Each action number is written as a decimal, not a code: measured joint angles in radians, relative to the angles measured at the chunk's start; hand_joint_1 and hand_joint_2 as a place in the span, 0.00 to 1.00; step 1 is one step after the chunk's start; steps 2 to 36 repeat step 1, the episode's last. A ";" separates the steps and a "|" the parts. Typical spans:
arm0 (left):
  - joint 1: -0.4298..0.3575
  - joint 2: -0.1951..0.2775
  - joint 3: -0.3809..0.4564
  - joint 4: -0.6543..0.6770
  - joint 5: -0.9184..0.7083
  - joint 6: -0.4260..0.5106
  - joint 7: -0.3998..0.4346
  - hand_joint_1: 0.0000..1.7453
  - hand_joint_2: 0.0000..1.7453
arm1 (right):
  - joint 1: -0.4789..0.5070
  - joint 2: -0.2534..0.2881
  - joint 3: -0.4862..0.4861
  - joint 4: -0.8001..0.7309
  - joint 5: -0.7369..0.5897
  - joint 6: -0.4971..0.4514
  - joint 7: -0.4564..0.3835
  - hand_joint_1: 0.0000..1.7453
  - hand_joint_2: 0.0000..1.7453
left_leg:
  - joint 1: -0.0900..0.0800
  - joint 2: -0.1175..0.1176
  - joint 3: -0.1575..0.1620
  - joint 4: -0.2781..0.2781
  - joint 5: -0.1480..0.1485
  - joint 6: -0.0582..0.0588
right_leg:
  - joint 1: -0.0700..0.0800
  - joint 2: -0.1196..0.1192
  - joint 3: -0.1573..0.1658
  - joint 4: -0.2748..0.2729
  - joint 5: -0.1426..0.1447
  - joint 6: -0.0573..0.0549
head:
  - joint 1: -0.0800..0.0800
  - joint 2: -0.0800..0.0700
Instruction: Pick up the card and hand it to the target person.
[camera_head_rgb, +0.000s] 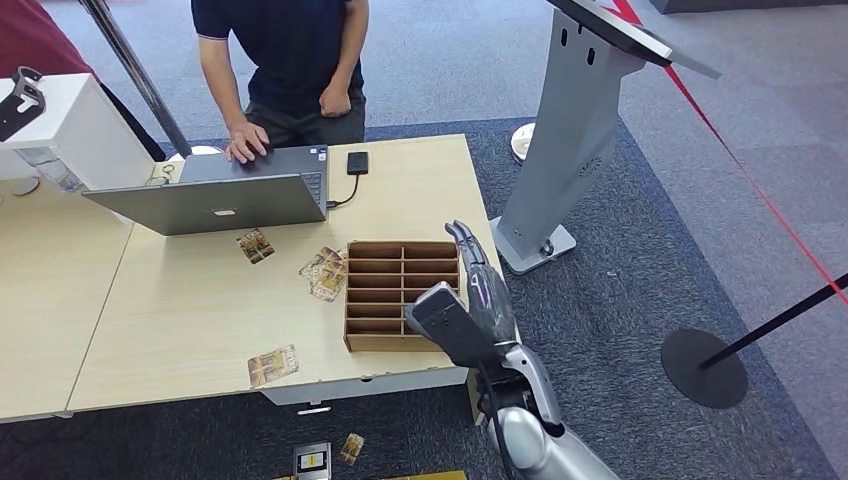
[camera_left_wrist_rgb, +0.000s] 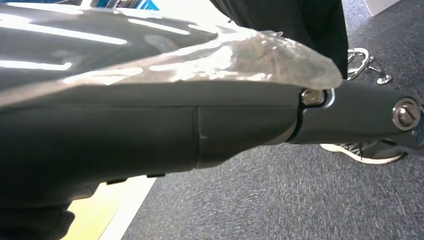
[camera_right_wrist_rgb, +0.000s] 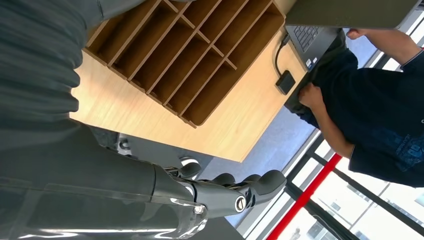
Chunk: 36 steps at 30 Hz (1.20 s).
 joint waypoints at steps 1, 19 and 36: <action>0.000 0.000 0.000 0.000 0.000 0.000 0.000 0.00 0.00 | 0.001 -0.001 0.000 0.000 0.000 0.000 0.000 0.00 1.00 | 0.000 0.000 0.000 0.000 0.000 0.000 | 0.000 0.000 0.000 0.000 0.000 0.000 | 0.000 0.000; 0.000 0.000 0.000 0.000 0.000 0.000 0.000 0.00 0.00 | 0.001 -0.001 0.000 0.000 0.000 0.000 0.000 0.00 1.00 | 0.000 0.000 0.000 0.000 0.000 0.000 | 0.000 0.000 0.000 0.000 0.000 0.000 | 0.000 0.000; 0.000 0.000 0.000 0.000 0.000 0.000 0.000 0.00 0.00 | 0.001 -0.001 0.000 0.000 0.000 0.000 0.000 0.00 1.00 | 0.000 0.000 0.000 0.000 0.000 0.000 | 0.000 0.000 0.000 0.000 0.000 0.000 | 0.000 0.000</action>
